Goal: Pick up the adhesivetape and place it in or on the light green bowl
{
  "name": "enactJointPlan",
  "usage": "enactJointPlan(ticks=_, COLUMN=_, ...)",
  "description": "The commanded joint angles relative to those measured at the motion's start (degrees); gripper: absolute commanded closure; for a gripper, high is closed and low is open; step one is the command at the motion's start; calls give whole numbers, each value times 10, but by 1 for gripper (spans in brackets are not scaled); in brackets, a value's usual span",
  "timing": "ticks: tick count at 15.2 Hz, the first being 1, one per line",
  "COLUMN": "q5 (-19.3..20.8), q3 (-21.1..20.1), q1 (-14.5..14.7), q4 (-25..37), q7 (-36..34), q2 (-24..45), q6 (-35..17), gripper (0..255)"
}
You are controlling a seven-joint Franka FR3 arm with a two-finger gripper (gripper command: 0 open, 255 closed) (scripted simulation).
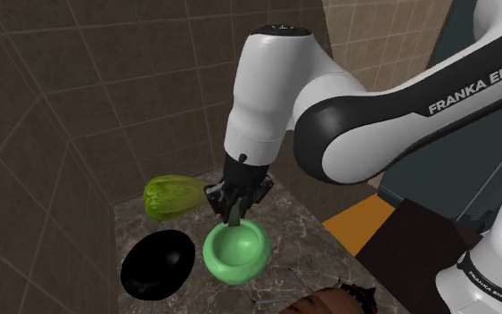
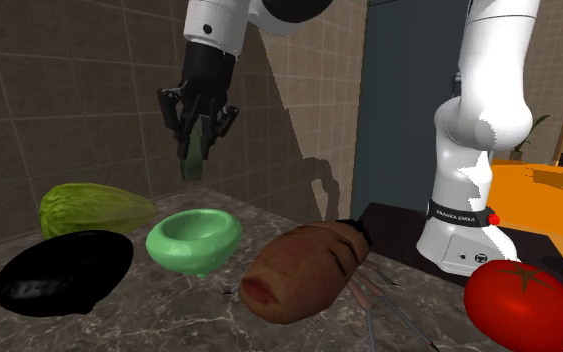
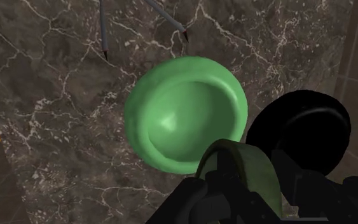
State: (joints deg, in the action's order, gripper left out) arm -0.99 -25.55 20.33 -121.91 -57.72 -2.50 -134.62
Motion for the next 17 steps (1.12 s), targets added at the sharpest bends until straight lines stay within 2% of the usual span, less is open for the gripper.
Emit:
enactJointPlan(ticks=1, q5=9, q3=-5, q1=4, q4=2, q7=-15, q2=11, q6=-8, gripper=255)
enactJointPlan(ticks=17, q5=57, q3=-4, q1=7, q4=-52, q7=-49, q2=73, q6=-117, gripper=255)
